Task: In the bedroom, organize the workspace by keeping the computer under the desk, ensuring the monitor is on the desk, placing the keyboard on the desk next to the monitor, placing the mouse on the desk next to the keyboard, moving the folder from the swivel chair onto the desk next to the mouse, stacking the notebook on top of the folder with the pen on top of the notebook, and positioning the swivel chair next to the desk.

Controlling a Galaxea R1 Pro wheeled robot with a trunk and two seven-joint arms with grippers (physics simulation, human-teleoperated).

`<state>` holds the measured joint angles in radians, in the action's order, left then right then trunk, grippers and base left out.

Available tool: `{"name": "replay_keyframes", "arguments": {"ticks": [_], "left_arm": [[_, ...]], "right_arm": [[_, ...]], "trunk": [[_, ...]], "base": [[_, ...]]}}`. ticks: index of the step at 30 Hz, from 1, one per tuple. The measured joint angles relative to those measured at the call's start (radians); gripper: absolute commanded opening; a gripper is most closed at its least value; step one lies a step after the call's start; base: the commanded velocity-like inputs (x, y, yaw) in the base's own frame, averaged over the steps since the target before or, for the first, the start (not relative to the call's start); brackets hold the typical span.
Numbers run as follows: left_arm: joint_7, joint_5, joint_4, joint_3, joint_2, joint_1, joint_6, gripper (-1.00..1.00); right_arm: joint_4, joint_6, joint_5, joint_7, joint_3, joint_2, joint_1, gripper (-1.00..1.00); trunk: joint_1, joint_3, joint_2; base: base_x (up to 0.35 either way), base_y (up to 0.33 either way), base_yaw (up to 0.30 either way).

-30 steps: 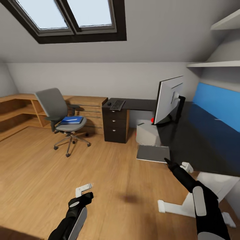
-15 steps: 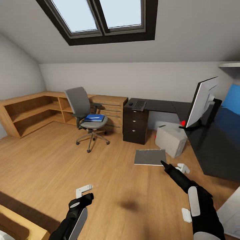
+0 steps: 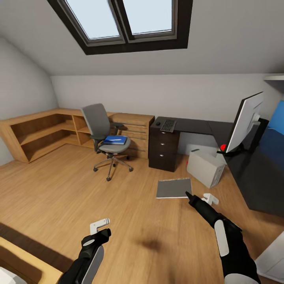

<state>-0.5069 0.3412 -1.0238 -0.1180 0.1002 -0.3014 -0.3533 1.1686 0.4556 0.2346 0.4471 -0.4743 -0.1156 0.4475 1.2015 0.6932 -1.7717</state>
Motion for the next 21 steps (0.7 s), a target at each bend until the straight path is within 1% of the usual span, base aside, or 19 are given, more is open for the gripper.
{"name": "replay_keyframes", "arguments": {"ticks": [3,5,6,8,9,11,12,14,15,16,17,20,21], "left_arm": [[0.0,0.0,0.0,-0.001,0.0,0.0,0.0,1.0],[0.0,0.0,0.0,-0.001,0.0,0.0,0.0,1.0],[0.0,0.0,0.0,-0.001,0.0,0.0,0.0,1.0],[0.0,0.0,0.001,-0.001,0.0,0.0,0.0,1.0],[0.0,0.0,0.003,-0.002,0.0,0.0,0.0,1.0],[0.0,0.0,0.01,-0.004,0.0,0.0,0.0,1.0],[0.0,0.0,0.023,-0.008,0.0,0.001,0.001,1.0],[0.0,0.0,0.042,-0.012,0.0,0.001,0.001,1.0],[0.0,0.0,0.066,-0.015,0.0,0.0,0.002,1.0],[0.001,0.0,0.097,-0.018,0.002,0.0,0.003,1.0],[0.001,-0.001,0.112,-0.02,0.003,0.0,0.006,1.0],[0.001,-0.001,0.126,-0.021,0.005,0.0,0.024,1.0],[0.001,-0.001,0.133,-0.021,0.006,0.0,0.043,1.0]], "right_arm": [[-0.045,-0.054,-0.007,-0.011,0.011,0.001,0.0,-1.0],[-0.089,-0.086,-0.027,-0.043,0.037,0.002,0.001,-1.0],[-0.124,-0.108,-0.054,-0.083,0.062,0.003,0.001,-1.0],[-0.162,-0.137,-0.076,-0.136,0.089,0.004,0.002,-1.0],[-0.197,-0.175,-0.106,-0.196,0.116,0.003,0.003,-1.0],[-0.229,-0.225,-0.127,-0.26,0.145,0.003,0.004,-1.0],[-0.256,-0.281,-0.147,-0.32,0.176,0.001,0.004,-1.0],[-0.284,-0.344,-0.161,-0.377,0.214,0.0,0.005,-1.0],[-0.314,-0.403,-0.172,-0.422,0.252,0.0,0.006,-1.0],[-0.362,-0.477,-0.183,-0.487,0.313,0.0,0.006,-1.0],[-0.398,-0.522,-0.187,-0.534,0.346,0.0,0.008,-1.0],[-0.456,-0.576,-0.19,-0.597,0.376,-0.001,0.012,-1.0],[-0.491,-0.604,-0.19,-0.63,0.388,-0.001,0.016,-1.0]], "trunk": [[-0.011,-0.009,0.021],[-0.019,-0.016,0.035],[-0.023,-0.019,0.042],[-0.031,-0.025,0.056],[-0.034,-0.028,0.063],[-0.042,-0.034,0.077],[-0.046,-0.038,0.084],[-0.054,-0.044,0.098],[-0.057,-0.047,0.105],[-0.061,-0.05,0.112],[-0.065,-0.053,0.119],[-0.077,-0.063,0.14],[-0.08,-0.066,0.147]], "base": [[0.0,0.0,0.0],[0.0,0.0,0.0],[0.0,0.0,0.0],[0.0,0.0,0.0],[0.0,0.0,0.0],[0.0,0.0,0.0],[0.0,0.0,0.0],[0.0,0.0,0.0],[0.0,0.0,0.0],[0.0,0.0,0.0],[0.0,0.0,0.0],[0.0,0.0,0.0],[0.0,0.0,0.0]]}}
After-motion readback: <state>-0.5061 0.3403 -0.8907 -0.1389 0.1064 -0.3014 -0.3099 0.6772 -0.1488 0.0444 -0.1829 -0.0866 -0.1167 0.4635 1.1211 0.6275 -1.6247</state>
